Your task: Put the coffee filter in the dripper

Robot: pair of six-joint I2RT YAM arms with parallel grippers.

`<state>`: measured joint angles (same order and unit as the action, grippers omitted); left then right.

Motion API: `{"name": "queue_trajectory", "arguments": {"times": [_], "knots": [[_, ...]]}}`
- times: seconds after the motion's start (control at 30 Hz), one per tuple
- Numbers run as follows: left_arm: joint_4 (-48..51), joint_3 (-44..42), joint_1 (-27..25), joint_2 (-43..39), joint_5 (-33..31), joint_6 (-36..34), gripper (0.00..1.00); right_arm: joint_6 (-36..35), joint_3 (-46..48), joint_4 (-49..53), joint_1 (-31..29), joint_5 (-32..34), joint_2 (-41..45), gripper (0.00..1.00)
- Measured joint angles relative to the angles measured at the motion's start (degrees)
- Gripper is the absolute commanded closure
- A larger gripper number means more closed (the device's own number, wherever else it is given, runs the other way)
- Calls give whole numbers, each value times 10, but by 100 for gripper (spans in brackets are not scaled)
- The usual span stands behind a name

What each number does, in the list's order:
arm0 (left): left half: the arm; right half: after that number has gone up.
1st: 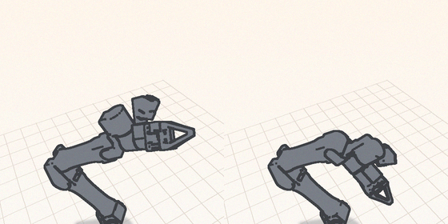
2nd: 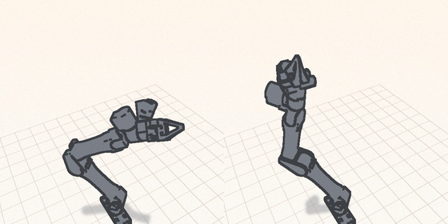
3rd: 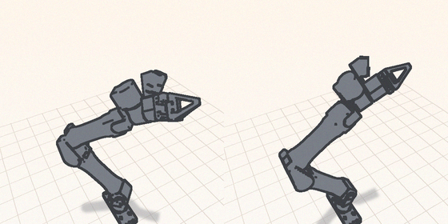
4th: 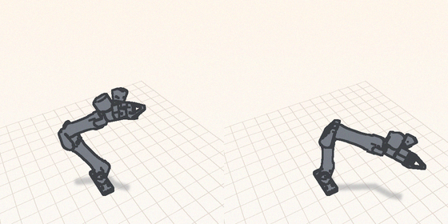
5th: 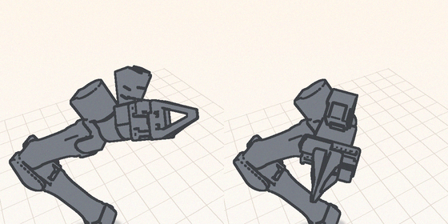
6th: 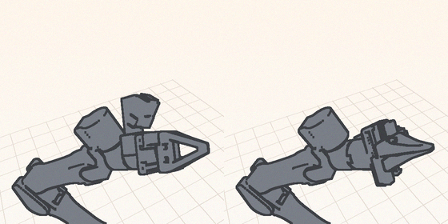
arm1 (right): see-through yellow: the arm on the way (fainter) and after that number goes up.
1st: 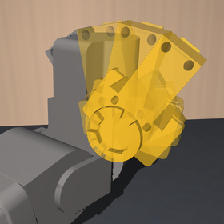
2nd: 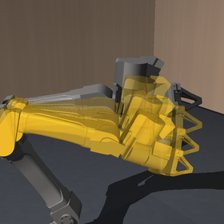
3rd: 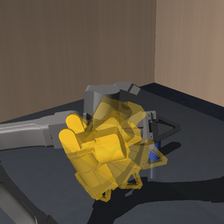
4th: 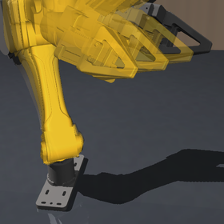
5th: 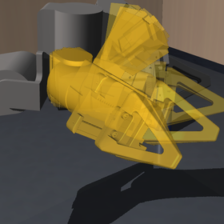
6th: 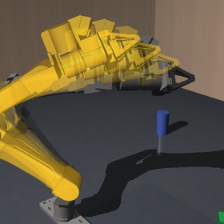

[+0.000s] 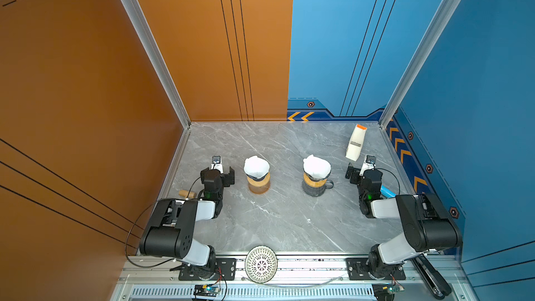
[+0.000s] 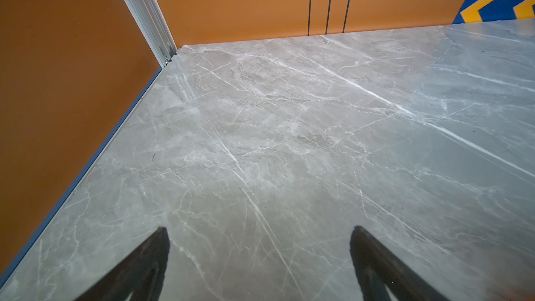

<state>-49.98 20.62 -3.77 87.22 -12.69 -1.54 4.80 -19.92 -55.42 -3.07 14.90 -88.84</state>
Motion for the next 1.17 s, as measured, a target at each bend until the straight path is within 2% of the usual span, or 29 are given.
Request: {"name": "queue_trajectory", "arguments": {"times": [0.23, 1.17], "knots": [[-38, -1, 1, 21, 12, 0, 2, 0, 0, 4, 0, 2, 0, 0], [-33, 4, 12, 21, 14, 9, 2, 0, 0, 4, 0, 4, 0, 0]]}}
